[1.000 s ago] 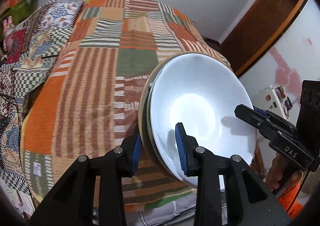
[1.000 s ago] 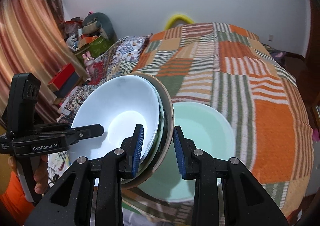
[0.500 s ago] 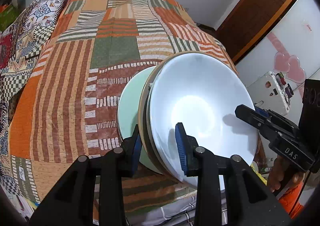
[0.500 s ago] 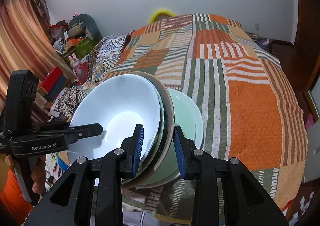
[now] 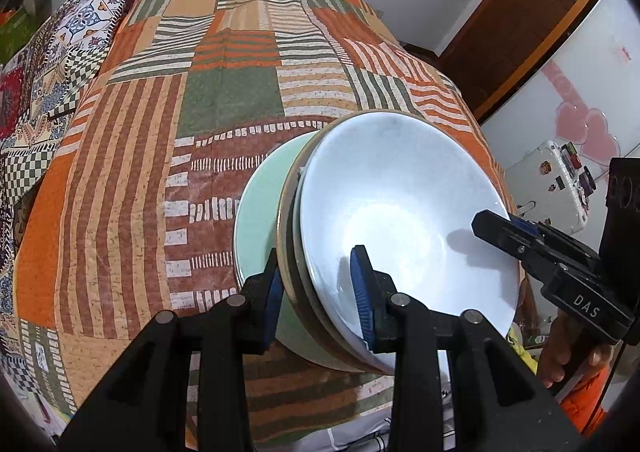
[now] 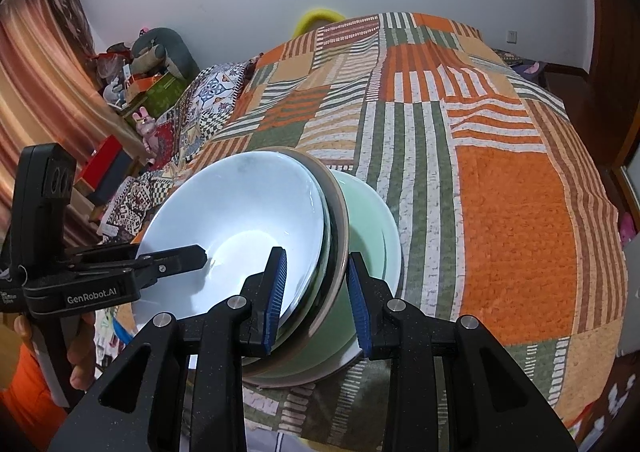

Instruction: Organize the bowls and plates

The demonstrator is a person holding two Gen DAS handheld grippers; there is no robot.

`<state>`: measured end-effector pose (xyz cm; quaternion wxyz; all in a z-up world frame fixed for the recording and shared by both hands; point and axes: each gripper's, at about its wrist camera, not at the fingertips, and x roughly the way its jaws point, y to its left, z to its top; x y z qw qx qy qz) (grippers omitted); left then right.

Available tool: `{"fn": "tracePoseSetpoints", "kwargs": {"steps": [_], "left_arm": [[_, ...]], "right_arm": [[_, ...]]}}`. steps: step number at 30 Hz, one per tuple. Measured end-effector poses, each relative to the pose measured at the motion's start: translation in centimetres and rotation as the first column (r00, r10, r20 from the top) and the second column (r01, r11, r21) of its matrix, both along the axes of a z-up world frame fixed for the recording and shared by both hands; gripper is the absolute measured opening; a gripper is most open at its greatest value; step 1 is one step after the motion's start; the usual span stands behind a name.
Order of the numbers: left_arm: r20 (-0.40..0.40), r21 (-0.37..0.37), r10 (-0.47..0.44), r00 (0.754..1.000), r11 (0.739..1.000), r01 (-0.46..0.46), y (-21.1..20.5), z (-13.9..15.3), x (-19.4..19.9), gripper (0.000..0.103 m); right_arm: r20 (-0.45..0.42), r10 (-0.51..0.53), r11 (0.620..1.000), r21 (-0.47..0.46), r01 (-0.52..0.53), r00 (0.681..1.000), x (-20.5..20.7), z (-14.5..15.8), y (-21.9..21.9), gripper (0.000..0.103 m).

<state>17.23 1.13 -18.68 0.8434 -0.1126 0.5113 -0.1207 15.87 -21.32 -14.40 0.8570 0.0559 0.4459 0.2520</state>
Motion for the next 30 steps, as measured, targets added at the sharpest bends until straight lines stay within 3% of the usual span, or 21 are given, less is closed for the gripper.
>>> {"fn": "tracePoseSetpoints", "kwargs": {"steps": [9,14,16,24,30], "left_arm": [[0.004,-0.030,0.001,1.000,1.000,-0.001,0.0,0.0,0.5,0.035],[-0.006,-0.059,0.010,1.000,0.998,-0.010,0.3,-0.2,0.7,0.035],[0.017,-0.038,0.026,1.000,0.999,-0.025,0.5,0.2,0.6,0.036],[0.086,0.008,0.066,0.994,0.998,-0.067,1.4,2.2,-0.3,0.038],[0.180,-0.023,0.083,0.980,0.997,-0.080,2.1,5.7,-2.1,0.038]], "right_arm": [[-0.016,-0.009,1.000,0.010,0.009,1.000,0.4,-0.7,-0.1,0.032],[-0.041,-0.008,0.998,0.067,0.011,0.999,0.5,-0.9,-0.5,0.036],[-0.042,-0.006,0.998,0.060,0.008,0.999,0.5,-0.8,-0.3,0.036],[0.056,-0.029,1.000,0.003,0.028,0.998,-0.2,1.3,-1.0,0.039],[0.134,-0.011,1.000,-0.022,0.014,0.991,-1.3,3.7,-0.8,0.039]]}}
